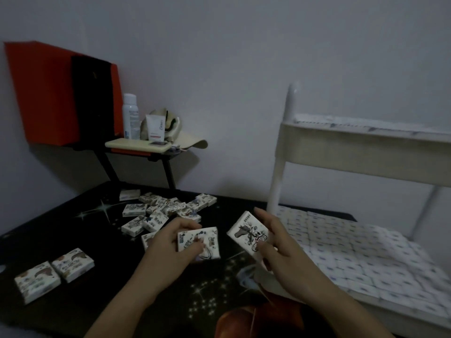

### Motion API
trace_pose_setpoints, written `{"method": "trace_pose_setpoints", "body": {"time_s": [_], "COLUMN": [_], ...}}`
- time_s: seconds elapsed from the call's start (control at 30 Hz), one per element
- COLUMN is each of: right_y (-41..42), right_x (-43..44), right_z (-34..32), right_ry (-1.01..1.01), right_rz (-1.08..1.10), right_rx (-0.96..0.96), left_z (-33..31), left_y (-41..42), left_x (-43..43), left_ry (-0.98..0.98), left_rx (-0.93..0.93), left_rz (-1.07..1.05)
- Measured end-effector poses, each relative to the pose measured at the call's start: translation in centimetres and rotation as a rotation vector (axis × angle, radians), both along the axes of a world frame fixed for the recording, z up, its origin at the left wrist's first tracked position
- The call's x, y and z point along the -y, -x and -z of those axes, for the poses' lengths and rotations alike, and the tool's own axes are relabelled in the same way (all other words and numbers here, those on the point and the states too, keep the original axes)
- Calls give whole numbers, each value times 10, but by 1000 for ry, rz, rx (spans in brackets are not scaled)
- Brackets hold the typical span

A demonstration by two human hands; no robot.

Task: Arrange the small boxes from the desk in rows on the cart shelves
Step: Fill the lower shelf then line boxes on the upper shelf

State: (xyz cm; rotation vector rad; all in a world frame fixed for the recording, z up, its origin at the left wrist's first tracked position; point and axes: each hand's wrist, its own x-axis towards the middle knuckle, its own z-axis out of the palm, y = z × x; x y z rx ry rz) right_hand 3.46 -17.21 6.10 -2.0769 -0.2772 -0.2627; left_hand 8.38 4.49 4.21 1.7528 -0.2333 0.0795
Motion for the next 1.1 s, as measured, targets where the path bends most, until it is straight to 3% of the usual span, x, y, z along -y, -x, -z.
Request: {"method": "trace_pose_setpoints", "body": {"time_s": [0.23, 0.5, 0.77, 0.9, 1.1], "right_y": [54, 119, 141, 139, 135], "right_x": [69, 141, 220, 254, 278], "right_z": [-70, -124, -185, -205, -207], "right_ry": [21, -40, 228, 382, 670], "right_rz": [225, 377, 670, 800, 888], "right_rx": [335, 484, 715, 695, 615], "left_z": [-69, -129, -191, -227, -251], "left_y": [34, 66, 73, 65, 46], "left_x": [71, 158, 235, 272, 322], "left_ry": [154, 224, 220, 146, 35], "left_rx": [128, 247, 438, 570, 425], "left_rz": [234, 483, 552, 546, 642]}}
